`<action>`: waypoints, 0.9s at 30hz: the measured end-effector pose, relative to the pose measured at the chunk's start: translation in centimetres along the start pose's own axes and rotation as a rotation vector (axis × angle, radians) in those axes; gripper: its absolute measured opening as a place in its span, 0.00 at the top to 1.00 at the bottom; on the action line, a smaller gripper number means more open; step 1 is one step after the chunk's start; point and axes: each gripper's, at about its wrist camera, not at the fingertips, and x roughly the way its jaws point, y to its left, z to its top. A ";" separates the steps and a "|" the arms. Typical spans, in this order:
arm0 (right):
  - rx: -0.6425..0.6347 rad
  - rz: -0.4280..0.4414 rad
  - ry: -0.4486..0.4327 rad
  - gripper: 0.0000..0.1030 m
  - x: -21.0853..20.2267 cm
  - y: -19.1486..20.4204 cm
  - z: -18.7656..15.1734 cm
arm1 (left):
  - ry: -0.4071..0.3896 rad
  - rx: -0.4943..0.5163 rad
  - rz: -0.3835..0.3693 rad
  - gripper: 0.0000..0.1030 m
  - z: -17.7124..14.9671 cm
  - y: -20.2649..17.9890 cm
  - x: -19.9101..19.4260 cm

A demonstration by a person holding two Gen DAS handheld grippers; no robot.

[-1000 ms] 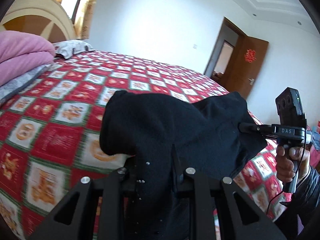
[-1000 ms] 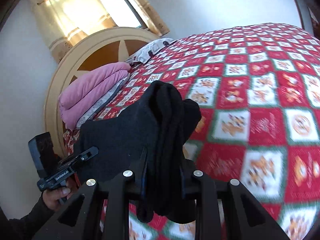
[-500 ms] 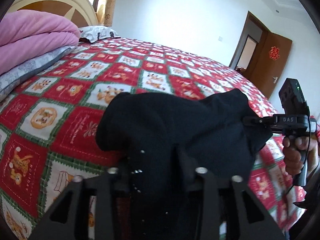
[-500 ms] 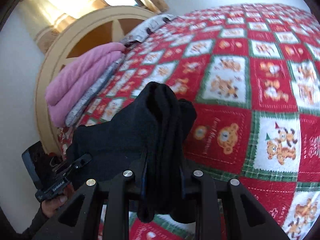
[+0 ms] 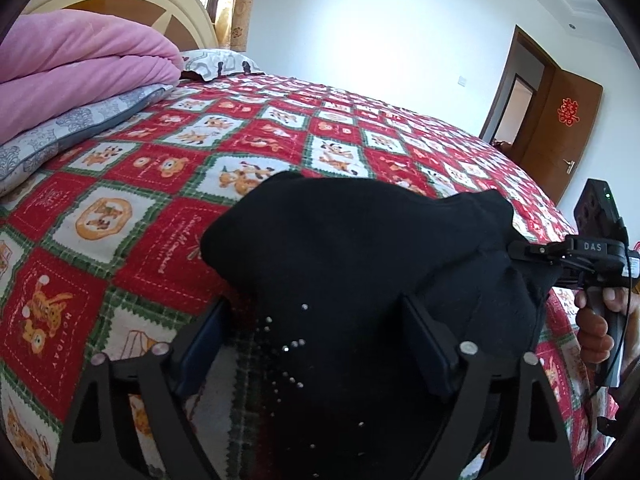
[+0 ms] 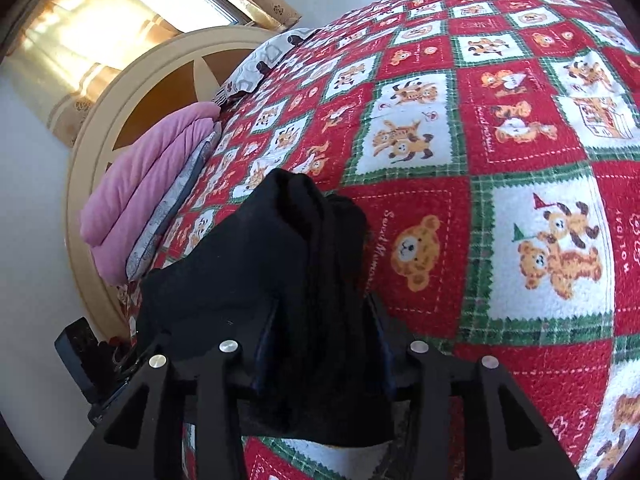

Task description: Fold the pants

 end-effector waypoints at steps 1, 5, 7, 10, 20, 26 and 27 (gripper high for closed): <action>-0.001 -0.003 -0.003 0.56 -0.2 0.0 -0.1 | 0.002 0.002 0.001 0.14 0.0 0.0 0.0; 0.006 -0.019 -0.011 0.52 -0.4 -0.1 0.0 | 0.008 -0.010 0.008 0.07 0.0 0.3 0.0; 0.008 -0.026 -0.016 0.50 -0.7 -0.2 -0.1 | 0.015 -0.017 0.018 0.04 -0.1 0.4 -0.1; 0.002 -0.091 -0.052 0.43 -1.6 0.1 -0.2 | 0.017 -0.008 0.054 0.02 -0.3 0.4 -1.1; -0.103 -0.352 -0.231 0.42 -9.7 4.9 -6.3 | -0.077 -0.039 0.094 0.00 -1.1 -0.6 -8.7; -0.161 -0.364 -0.268 0.40 -13.0 9.3 -11.7 | -0.150 -0.011 0.069 0.00 -1.4 -3.0 -12.9; -0.184 -0.367 -0.270 0.40 -13.4 10.0 -12.4 | -0.163 0.004 0.069 0.00 -1.5 -3.5 -13.6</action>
